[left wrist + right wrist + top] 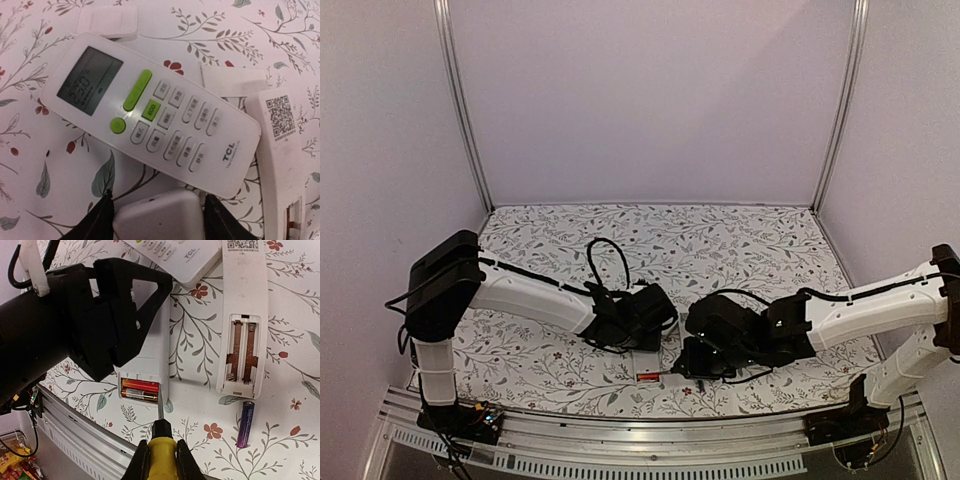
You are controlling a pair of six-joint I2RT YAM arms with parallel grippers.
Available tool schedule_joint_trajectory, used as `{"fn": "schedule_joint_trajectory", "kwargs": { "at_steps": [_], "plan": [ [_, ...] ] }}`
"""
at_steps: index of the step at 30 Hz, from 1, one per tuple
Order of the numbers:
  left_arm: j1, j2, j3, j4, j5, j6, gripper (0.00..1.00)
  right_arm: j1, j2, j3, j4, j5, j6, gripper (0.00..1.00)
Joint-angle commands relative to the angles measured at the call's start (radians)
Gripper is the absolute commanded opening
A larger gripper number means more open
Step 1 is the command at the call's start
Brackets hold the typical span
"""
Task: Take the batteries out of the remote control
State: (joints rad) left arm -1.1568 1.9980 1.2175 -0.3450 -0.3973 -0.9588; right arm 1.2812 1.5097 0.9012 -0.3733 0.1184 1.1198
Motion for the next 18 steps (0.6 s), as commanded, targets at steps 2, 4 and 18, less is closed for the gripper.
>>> {"fn": "schedule_joint_trajectory", "kwargs": {
  "at_steps": [2, 4, 18],
  "plan": [
    [-0.034, 0.070, -0.047, -0.088, 0.085, -0.016, 0.52, -0.024, -0.027, -0.079, 0.086, -0.086, 0.053, 0.00],
    [-0.034, 0.072, -0.047, -0.089, 0.087, -0.016, 0.52, -0.028, -0.039, -0.092, 0.121, -0.095, 0.063, 0.00],
    [-0.044, 0.084, -0.048, -0.106, 0.078, -0.034, 0.51, -0.039, -0.077, -0.144, 0.388, -0.148, 0.068, 0.00]
  ]
}}
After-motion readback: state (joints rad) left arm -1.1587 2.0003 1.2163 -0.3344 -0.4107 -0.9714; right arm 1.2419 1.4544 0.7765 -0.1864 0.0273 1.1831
